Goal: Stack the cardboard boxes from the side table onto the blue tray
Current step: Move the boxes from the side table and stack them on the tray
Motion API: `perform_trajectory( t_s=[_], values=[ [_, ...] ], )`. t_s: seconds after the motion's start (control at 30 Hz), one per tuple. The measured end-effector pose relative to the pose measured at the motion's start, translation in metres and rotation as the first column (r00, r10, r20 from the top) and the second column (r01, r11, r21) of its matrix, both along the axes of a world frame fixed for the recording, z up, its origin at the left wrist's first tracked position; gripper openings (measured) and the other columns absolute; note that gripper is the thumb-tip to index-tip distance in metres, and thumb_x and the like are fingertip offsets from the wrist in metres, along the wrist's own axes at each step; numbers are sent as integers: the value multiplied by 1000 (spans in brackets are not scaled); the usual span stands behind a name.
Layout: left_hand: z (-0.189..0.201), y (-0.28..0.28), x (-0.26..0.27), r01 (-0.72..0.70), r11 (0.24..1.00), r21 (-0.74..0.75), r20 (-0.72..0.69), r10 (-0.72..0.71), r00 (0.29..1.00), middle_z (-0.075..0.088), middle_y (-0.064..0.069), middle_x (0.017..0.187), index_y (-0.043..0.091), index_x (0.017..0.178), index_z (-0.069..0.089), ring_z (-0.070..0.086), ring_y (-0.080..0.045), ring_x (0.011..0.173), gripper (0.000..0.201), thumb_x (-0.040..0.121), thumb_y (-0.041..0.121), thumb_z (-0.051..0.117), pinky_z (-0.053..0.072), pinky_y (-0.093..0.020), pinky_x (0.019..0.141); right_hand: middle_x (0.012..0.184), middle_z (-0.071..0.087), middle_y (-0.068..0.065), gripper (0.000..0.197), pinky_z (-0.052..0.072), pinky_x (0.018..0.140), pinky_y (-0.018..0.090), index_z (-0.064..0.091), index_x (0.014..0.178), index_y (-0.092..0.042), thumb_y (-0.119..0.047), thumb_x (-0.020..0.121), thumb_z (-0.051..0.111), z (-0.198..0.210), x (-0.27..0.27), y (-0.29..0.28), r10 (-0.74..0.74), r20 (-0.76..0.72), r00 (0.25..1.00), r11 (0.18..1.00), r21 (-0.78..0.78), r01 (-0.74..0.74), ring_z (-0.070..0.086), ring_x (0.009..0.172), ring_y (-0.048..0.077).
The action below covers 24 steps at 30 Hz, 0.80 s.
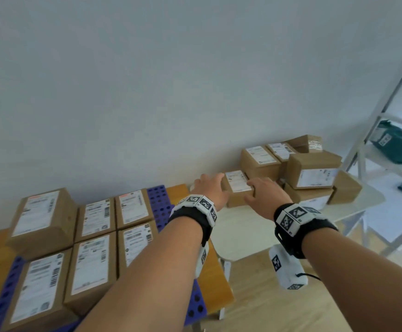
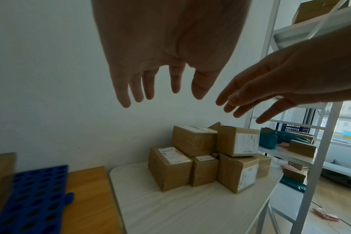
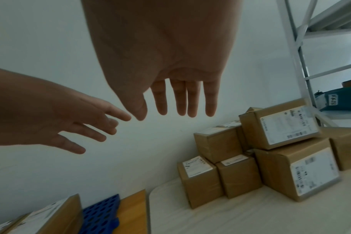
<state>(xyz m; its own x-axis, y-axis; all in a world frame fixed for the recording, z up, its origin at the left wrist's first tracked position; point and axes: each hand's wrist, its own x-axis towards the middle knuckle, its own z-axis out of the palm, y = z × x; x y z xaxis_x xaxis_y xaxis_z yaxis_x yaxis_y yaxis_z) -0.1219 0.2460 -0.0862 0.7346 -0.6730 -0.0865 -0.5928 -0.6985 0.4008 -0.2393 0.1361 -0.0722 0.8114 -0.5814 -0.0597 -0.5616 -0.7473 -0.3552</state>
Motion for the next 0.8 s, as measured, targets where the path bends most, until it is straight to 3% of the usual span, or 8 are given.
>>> perform_trajectory(
  t_s=[0.1,0.17,0.27,0.33,0.47,0.57,0.8],
  values=[
    [-1,-42,-16,2,1000,-7,-3,-2,1000,39,-13,144,28,148,34,36,-35,133,56,95,35,50,39,-43,102,135,49,9,46,44,98,39,50,134,-19,-34,91,52,1,-17,-39,-9,-4,1000,1000,8,9,50,122,28],
    [-3,-67,-25,5,1000,-15,-20,-6,1000,37,-13,148,28,150,32,34,-35,135,58,95,35,50,38,-44,105,136,48,9,47,44,101,41,48,137,-19,-34,93,53,3,-28,-63,-13,7,1000,1000,3,13,49,123,28],
    [-5,-100,-40,21,999,-29,-31,-22,999,38,-13,149,25,149,33,32,-34,138,58,95,34,51,31,-43,113,130,51,8,45,47,95,39,49,134,-20,-34,92,53,4,-43,-99,-23,16,1000,1000,-5,23,52,115,25],
    [-6,-121,-46,27,999,-42,-48,-29,998,39,-12,149,24,150,33,34,-32,138,61,93,35,53,33,-43,112,128,54,8,42,46,92,36,51,131,-19,-32,91,53,5,-52,-120,-36,29,999,999,-6,36,53,112,25],
    [-7,-159,-56,53,998,-32,-88,-55,995,32,-11,153,23,152,29,34,-31,140,66,92,34,55,38,-43,109,134,50,9,41,46,98,37,52,131,-18,-28,92,57,0,-65,-157,-84,32,996,996,16,83,52,119,27],
    [-10,-185,-58,79,996,-33,-102,-82,991,37,-12,149,19,150,32,39,-32,136,65,92,35,58,39,-42,108,141,46,6,50,46,101,41,46,137,-22,-27,89,60,-9,-68,-179,-123,36,992,991,48,121,49,125,25],
    [-15,-260,-45,179,984,-10,-18,-179,984,42,-12,145,16,147,35,42,-30,134,71,87,39,64,39,-42,109,143,45,4,57,45,103,40,44,140,-22,-26,87,65,-20,-63,-242,-186,25,982,982,46,185,48,127,23]
  ],
)
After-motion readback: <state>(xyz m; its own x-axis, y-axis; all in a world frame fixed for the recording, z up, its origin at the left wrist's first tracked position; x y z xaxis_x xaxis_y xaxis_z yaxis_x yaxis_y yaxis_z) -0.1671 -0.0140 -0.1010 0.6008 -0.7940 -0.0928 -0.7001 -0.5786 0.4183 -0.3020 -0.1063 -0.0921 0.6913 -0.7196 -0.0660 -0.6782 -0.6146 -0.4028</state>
